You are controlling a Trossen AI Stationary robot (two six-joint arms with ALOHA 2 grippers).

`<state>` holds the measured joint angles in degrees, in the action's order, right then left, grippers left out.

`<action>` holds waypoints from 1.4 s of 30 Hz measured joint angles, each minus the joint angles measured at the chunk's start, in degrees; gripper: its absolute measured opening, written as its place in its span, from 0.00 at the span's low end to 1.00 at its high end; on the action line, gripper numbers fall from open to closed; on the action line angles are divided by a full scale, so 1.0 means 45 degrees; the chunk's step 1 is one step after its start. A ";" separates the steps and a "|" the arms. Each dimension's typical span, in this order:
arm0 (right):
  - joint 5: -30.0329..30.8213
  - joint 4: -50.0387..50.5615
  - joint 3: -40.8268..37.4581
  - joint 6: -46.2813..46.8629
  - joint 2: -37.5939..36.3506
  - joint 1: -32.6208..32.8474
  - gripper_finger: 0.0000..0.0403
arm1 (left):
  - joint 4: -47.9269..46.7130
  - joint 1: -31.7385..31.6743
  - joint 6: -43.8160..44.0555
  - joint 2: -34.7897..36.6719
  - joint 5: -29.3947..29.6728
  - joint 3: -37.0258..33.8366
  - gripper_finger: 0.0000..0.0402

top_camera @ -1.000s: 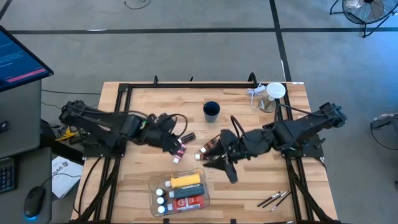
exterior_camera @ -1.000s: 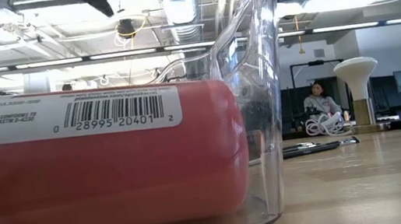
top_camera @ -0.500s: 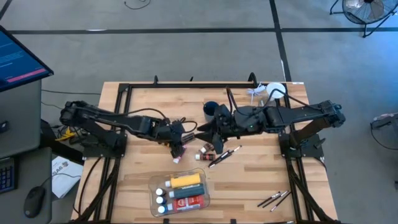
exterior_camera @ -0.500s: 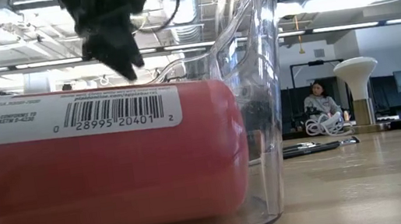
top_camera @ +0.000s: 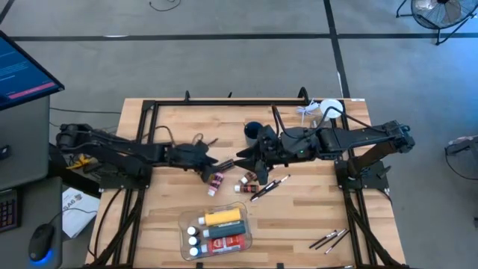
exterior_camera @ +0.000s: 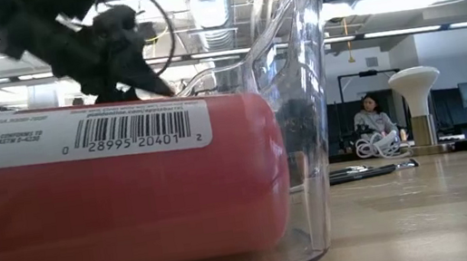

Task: Pick & Place Paint Supplies
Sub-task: Put the small brown paint bottle into the transparent bin

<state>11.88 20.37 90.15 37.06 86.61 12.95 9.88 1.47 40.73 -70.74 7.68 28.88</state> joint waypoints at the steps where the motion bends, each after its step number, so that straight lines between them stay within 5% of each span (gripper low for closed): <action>1: 0.0002 0.0001 0.0000 0.0000 0.0000 0.0000 0.43 | 0.0880 -0.0199 -0.0091 0.0140 -0.0255 -0.0467 0.46; 10: 0.0005 0.0041 0.0000 -0.0024 0.0000 -0.0073 0.43 | 0.0122 -0.0586 -0.2928 0.0621 0.0094 -0.1694 0.46; 18: 0.0005 0.0032 0.0000 -0.0015 0.0000 -0.0083 0.43 | -0.2373 -0.1056 -0.2612 0.0556 0.2099 -0.1694 0.46; 30: 0.0005 0.0022 0.0000 0.0010 0.0000 -0.0083 0.43 | -0.3675 -0.1353 -0.2785 -0.0229 -0.0472 -0.1675 0.46; 42: 0.0010 0.0032 0.0000 0.0007 0.0000 -0.0245 0.43 | -0.3027 -0.0591 -0.4371 -0.0238 -0.0295 -0.1251 0.46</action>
<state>11.92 20.51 90.15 37.09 86.61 11.85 -3.74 -1.18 21.06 -71.81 6.35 23.25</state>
